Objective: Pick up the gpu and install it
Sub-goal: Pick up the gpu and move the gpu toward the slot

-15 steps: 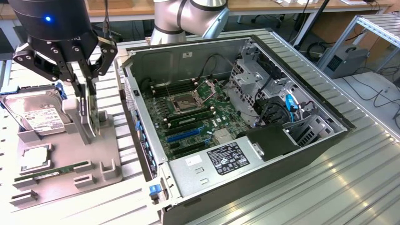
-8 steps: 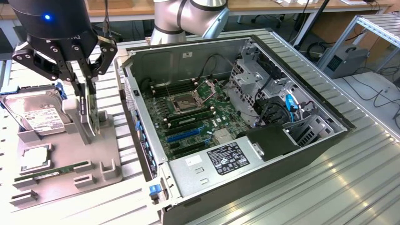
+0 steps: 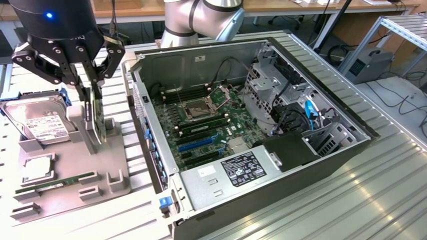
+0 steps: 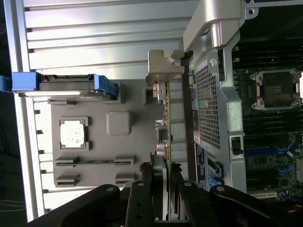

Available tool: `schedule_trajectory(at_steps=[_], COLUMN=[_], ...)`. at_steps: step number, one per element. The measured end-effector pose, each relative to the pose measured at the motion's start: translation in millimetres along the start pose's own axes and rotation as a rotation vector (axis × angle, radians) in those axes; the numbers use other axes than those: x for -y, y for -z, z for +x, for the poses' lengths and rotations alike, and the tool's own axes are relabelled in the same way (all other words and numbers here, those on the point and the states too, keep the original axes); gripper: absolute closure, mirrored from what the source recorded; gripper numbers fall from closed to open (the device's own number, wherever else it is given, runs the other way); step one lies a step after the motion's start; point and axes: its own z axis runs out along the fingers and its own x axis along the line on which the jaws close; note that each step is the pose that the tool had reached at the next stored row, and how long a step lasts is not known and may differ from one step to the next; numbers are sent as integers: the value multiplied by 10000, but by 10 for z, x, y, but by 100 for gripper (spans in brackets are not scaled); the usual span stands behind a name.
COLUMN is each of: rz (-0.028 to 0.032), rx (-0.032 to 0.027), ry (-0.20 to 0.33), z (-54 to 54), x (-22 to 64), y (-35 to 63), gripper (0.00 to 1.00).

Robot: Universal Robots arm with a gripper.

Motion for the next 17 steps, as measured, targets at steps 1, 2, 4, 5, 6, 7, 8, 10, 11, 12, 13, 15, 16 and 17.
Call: schedule_trajectory(at_steps=[1,2,4,5,6,7,8,10,11,12,13,15,16,17], rz=[0,0,-1,0,0,0,0,0,0,0,0,0,0,0], rx=[0,0,1,0,0,0,0,0,0,1,0,0,0,0], ry=[0,0,0,0,0,0,0,0,0,0,0,0,0,0], z=[0,0,0,0,0,-1,0,-1,-1,-1,-1,-1,-1,-1], x=[0,0,-1,-1,-1,-1,-1,-1,-1,-1,-1,-2,-2,-2], y=[4,6,12,14,18,22,24,30,33,35,38,43,45,47], gripper=[73,73,73,73,73,73,73,73,73,73,73,73,73,73])
